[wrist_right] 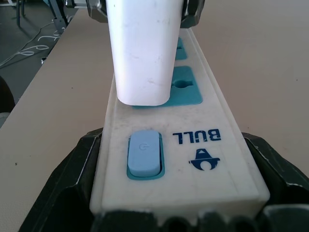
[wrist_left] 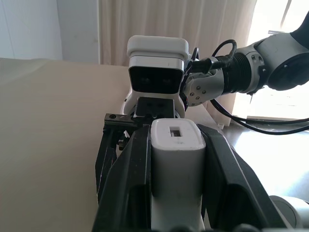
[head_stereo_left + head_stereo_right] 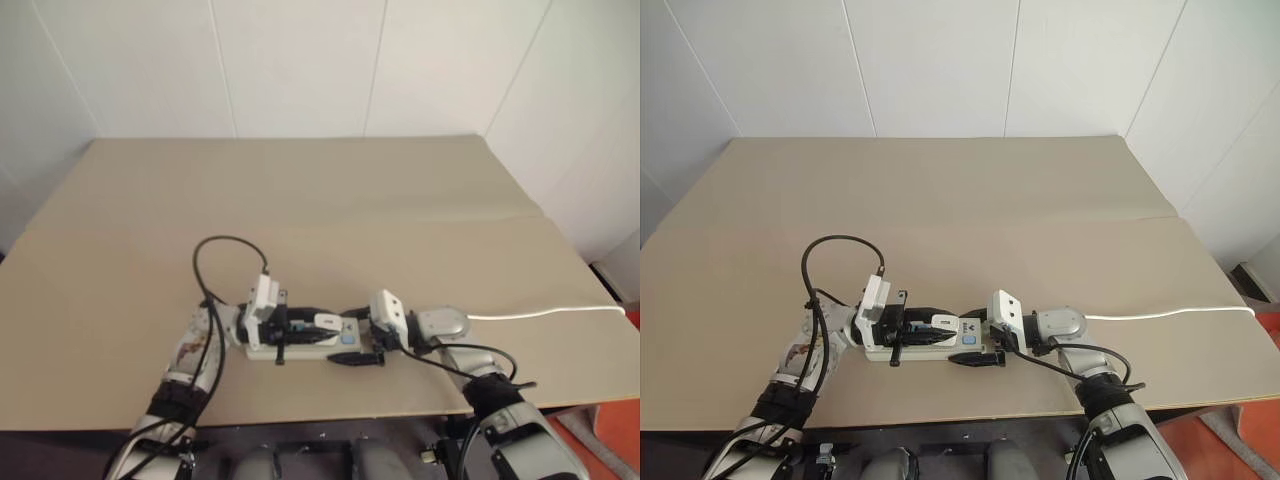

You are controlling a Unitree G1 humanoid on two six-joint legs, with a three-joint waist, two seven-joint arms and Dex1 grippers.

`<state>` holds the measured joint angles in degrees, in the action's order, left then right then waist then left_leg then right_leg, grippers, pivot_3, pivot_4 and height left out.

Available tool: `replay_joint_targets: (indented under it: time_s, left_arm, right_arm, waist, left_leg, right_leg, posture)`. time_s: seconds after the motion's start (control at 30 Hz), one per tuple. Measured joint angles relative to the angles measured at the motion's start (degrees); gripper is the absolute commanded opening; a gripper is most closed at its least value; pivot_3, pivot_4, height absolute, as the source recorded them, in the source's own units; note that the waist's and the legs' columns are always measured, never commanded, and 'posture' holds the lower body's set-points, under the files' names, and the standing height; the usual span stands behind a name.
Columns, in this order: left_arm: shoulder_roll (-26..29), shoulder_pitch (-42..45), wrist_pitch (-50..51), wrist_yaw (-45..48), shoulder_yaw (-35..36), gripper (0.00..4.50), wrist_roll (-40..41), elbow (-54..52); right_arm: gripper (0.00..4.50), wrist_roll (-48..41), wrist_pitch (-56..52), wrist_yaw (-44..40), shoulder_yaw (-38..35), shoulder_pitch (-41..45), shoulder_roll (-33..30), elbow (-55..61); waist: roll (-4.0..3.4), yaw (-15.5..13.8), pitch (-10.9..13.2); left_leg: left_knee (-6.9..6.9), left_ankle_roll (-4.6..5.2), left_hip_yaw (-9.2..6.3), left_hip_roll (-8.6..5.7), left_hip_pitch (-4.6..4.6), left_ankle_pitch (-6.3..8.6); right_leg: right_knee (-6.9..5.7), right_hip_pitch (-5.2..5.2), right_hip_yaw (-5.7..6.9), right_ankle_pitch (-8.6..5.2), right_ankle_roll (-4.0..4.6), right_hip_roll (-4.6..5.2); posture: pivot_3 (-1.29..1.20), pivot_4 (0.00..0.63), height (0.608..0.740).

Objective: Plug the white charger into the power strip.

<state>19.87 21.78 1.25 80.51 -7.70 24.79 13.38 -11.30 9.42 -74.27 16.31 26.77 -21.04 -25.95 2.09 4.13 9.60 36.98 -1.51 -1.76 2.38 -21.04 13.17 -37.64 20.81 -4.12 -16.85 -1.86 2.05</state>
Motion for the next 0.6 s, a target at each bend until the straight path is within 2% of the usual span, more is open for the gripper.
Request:
replay_joint_targets:
  time_s: [0.3, 0.6]
  left_arm:
    - [1.1, -0.4, -2.6, 0.3, -0.1, 1.01, 0.1, 0.7]
    - [5.0, -5.4, -5.3, -1.3, 0.2, 1.01, 0.6, -2.1]
  right_arm:
    - [3.46, 0.0, -0.1, 0.6, 0.7, 0.2, 0.2, 0.0]
    - [3.46, 0.0, -0.1, 1.6, 2.5, 1.0, 0.6, 0.0]
  waist:
    - [-0.02, 0.0, 0.0]
    - [-0.09, 0.4, -0.1]
  left_leg:
    - [-0.09, 0.0, 0.05, 0.35, 0.01, 0.0]
    - [-0.81, -0.01, 0.24, 0.57, 0.28, 0.0]
  right_leg:
    - [0.11, 0.01, -0.06, 0.05, 0.1, -0.35]
    - [0.1, 0.01, -0.44, -0.04, 0.32, -0.69]
  posture:
    - [0.0, 0.15, 0.74]
    - [0.0, 0.15, 0.74]
